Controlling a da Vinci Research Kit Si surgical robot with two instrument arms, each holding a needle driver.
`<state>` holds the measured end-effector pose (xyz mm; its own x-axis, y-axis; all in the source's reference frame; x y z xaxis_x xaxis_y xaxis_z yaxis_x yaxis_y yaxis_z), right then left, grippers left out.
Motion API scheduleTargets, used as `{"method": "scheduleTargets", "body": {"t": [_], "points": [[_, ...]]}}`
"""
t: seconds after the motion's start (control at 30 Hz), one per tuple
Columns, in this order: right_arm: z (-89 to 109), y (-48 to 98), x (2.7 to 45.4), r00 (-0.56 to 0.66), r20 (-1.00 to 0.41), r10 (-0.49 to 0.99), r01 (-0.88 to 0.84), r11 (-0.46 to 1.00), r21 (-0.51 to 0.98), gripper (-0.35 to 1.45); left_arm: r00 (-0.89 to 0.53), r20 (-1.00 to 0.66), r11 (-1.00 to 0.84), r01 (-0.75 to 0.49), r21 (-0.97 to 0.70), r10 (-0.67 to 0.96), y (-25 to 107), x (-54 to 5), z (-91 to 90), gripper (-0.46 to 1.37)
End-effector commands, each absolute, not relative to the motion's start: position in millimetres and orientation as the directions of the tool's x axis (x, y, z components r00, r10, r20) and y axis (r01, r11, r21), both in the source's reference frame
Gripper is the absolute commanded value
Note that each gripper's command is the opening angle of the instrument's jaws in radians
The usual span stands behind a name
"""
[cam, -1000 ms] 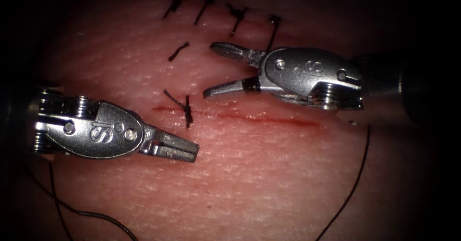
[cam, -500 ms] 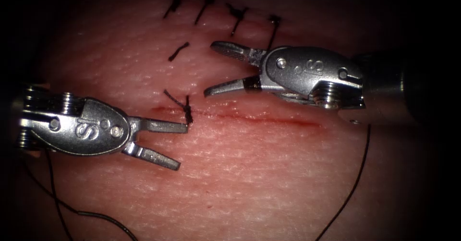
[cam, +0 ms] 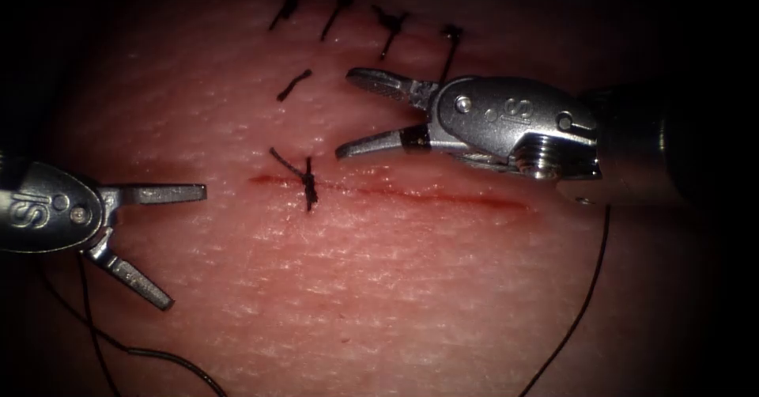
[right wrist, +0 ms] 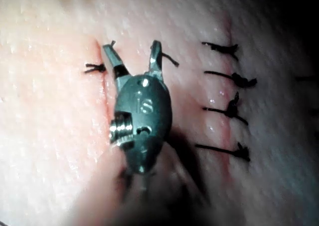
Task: Wound Closure
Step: Using the left tool with the left gripper.
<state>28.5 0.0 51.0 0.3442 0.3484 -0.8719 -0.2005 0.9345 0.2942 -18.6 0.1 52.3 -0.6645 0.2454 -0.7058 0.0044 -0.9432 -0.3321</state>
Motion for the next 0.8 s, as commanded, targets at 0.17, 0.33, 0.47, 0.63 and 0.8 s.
{"method": "scheduleTargets", "body": {"t": [0.17, 0.33, 0.47, 0.63, 0.8], "points": [[51.0, 0.0, 28.5, 0.344, -0.872, 0.348, -0.199, 0.935, 0.295, 0.90, -0.689, -0.687, -0.945, 0.010, -0.326, 0.230, -0.9, -17.9, 51.8, 0.70], [51.0, -0.1, 28.5, 0.344, -0.872, 0.348, -0.198, 0.935, 0.295, 0.90, -0.701, -0.681, -0.954, 0.002, -0.299, 0.212, -3.5, -17.5, 51.3, 0.66], [51.0, 0.0, 28.5, 0.344, -0.872, 0.348, -0.199, 0.935, 0.295, 0.90, -0.728, -0.664, -0.968, 0.006, -0.252, 0.169, -6.0, -17.7, 50.4, 0.60], [51.0, 0.0, 28.5, 0.344, -0.872, 0.348, -0.199, 0.935, 0.295, 0.90, -0.772, -0.628, -0.981, 0.039, -0.191, 0.092, -8.4, -19.1, 49.1, 0.58], [51.0, -0.1, 28.5, 0.344, -0.872, 0.348, -0.199, 0.935, 0.295, 0.90, -0.800, -0.598, -0.985, 0.062, -0.159, 0.046, -9.9, -20.7, 49.3, 0.58]]}}
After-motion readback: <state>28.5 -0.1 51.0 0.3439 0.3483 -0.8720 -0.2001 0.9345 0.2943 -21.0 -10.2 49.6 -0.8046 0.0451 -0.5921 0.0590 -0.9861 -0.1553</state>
